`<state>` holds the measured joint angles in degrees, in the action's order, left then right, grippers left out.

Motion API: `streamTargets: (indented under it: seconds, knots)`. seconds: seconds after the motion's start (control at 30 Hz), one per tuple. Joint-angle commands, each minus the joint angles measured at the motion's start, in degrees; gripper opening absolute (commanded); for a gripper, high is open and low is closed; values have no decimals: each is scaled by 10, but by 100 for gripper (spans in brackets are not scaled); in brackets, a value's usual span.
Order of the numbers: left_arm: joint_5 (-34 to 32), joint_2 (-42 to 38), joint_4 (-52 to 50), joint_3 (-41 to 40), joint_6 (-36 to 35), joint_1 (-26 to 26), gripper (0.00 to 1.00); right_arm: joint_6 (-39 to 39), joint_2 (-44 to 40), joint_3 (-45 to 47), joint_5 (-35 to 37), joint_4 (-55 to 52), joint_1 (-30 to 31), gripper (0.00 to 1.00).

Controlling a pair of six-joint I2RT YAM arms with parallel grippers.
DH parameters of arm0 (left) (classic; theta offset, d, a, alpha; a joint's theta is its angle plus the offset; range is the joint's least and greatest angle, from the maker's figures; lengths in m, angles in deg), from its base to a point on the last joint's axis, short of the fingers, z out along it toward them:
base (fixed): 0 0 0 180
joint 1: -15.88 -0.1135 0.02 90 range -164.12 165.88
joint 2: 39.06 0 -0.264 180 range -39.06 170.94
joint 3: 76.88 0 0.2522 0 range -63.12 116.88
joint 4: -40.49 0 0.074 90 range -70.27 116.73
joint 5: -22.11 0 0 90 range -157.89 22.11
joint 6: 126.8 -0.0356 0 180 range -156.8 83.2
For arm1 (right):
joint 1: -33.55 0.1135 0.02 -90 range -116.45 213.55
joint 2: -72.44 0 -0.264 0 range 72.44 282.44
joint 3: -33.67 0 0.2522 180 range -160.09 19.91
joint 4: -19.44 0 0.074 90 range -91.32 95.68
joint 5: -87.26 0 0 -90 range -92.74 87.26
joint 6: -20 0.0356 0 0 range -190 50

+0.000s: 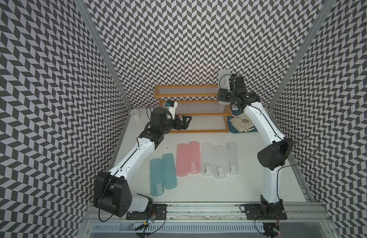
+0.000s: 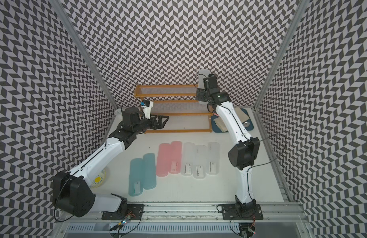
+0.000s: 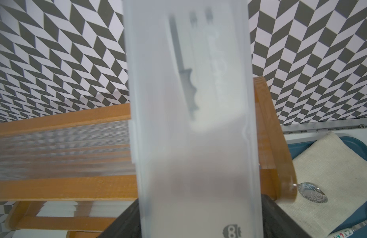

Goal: Place the pencil cases on the shelf according to color
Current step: Place the pencil case on the shelf, then pick up the pencil case from the center of the board.

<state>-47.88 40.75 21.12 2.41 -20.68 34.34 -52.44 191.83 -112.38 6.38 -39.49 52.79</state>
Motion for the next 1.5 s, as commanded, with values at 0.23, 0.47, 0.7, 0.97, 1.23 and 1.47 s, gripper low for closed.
streamTargets:
  seconds: [0.23, 0.47, 0.7, 0.97, 1.23, 1.47]
  knots:
    - [10, 9, 12, 1, -4, 3, 100, 1, -3, -28, -57, 17, -21, 89]
    - [-1, 14, 12, -3, -10, 3, 100, -3, -66, -36, -80, 31, -25, 100]
    - [2, 19, 13, -1, -13, 3, 100, -36, -229, 173, -116, 145, -35, 100]
    - [1, 11, 20, -6, -15, 4, 100, 52, -372, 465, -352, 296, -121, 100]
    - [-7, -47, 86, -58, -24, 3, 100, 6, -471, 586, -276, 247, -70, 100]
    - [-7, -60, 116, -84, -5, 3, 100, 98, -620, 786, -289, 332, -98, 100]
